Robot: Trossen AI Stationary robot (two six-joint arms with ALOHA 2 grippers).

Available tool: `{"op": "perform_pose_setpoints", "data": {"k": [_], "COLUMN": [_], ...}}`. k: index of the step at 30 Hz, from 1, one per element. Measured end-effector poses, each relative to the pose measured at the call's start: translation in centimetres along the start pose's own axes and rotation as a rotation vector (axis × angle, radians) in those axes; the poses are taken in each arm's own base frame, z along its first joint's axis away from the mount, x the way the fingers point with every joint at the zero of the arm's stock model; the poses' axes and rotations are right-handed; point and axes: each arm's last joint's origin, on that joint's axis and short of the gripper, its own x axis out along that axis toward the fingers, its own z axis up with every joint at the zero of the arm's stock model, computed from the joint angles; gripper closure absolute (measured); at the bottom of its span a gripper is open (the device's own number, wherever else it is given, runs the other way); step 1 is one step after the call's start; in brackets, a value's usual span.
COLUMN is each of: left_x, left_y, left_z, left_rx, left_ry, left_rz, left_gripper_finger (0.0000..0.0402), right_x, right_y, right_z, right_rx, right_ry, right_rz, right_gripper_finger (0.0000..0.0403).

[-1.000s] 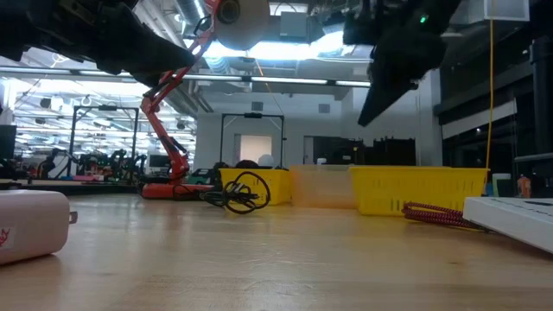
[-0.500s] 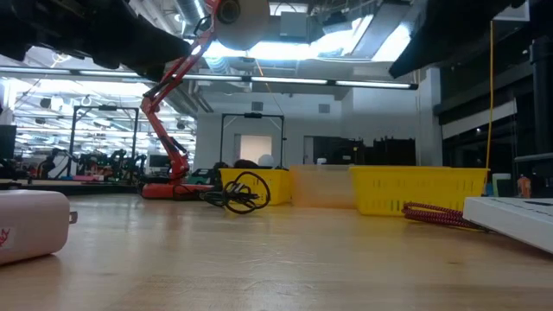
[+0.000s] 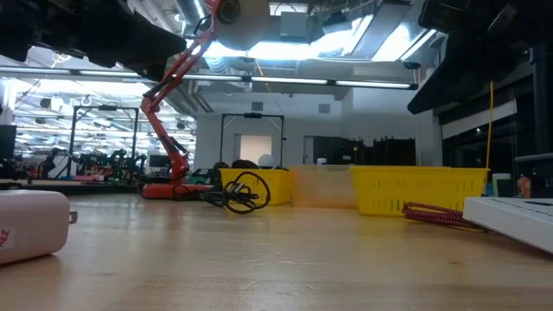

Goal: Pick and place items into bin
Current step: Put the white box into the orange bin

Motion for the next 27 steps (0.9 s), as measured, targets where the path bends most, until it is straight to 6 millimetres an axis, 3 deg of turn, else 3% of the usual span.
{"op": "perform_pose_setpoints", "data": {"k": [7, 13, 19, 27], "left_x": [0.0, 0.0, 0.0, 0.0], "left_y": [0.0, 0.0, 0.0, 0.0], "left_z": [0.0, 0.0, 0.0, -0.1], "left_rx": [-0.001, -0.001, 0.040, 0.045], "left_ry": [0.000, 0.001, 0.001, 0.006], "left_rz": [-0.001, -0.001, -0.001, -0.001], "left_gripper_finger": [0.0397, 0.0399, 0.0396, 0.0396], "right_x": [-0.6, -2.0, -3.5, -5.8], "right_y": [0.7, 1.6, 1.8, 1.0], "right_z": [1.2, 2.3, 1.2, -0.8], "right_rx": [0.065, 0.152, 0.157, 0.271], "right_ry": [0.060, 0.234, 0.378, 0.353], "right_rz": [0.145, 0.265, 0.182, 0.155], "right_gripper_finger": [0.0399, 0.0386, 0.0400, 0.0402]}}
